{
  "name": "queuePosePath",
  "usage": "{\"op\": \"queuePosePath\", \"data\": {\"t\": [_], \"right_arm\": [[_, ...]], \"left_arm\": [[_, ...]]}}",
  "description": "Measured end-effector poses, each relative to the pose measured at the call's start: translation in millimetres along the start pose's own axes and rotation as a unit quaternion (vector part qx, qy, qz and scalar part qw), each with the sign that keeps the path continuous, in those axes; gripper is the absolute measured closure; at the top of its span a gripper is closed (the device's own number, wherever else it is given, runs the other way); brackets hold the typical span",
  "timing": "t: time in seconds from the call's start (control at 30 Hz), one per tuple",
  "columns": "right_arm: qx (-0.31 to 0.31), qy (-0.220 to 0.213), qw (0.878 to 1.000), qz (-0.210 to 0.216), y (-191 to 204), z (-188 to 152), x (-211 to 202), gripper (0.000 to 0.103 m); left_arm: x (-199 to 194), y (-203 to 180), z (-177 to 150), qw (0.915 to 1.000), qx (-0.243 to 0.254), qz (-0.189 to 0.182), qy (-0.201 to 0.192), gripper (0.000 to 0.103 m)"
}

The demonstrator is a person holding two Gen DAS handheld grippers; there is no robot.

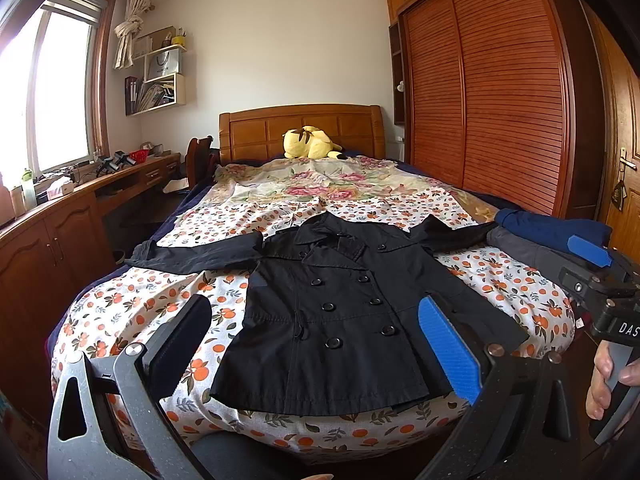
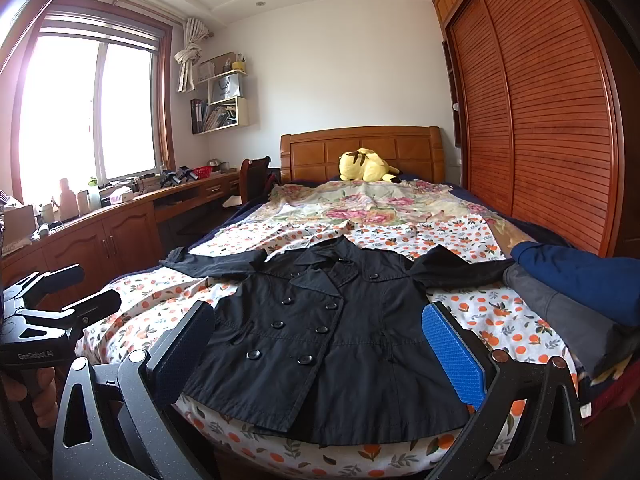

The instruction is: Fold large clothes

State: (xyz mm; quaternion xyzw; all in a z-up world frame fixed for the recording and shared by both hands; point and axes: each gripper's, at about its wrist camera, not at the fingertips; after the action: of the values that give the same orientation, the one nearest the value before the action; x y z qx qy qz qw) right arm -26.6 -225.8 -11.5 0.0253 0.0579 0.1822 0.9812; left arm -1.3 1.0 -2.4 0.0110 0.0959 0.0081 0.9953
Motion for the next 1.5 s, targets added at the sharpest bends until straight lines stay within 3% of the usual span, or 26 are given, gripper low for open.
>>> {"op": "queuePosePath", "data": {"t": [0.4, 0.73, 1.2, 1.5], "right_arm": [[-0.001, 0.001, 1.0, 0.001, 0, 1, 0, 0.0], [-0.008, 0.006, 1.0, 0.022, -4, -4, 26, 0.0], [-0.027, 0.045, 0.998, 0.032, -16, -29, 100, 0.0], [-0.035, 0.068, 0.995, 0.068, -9, -42, 169, 0.0]], "left_arm": [[1, -2, -3, 1.0, 0.001, 0.001, 0.004, 0.0], [32, 2, -35, 0.9985, -0.008, 0.008, 0.053, 0.0], [85, 29, -80, 0.9933, -0.015, 0.031, 0.111, 0.0], [127, 58, -99, 0.9887, -0.017, 0.05, 0.14, 0.0]]}}
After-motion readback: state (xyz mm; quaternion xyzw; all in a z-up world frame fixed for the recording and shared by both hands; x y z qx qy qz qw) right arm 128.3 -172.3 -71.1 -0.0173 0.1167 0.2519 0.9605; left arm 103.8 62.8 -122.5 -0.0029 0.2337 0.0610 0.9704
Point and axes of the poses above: each gripper's, at about its wrist camera, not at the fingertips, and x roughly the way its jaws point, y to its left, z to its top, and after that the axes turned 12 degrees about -y, right-handed
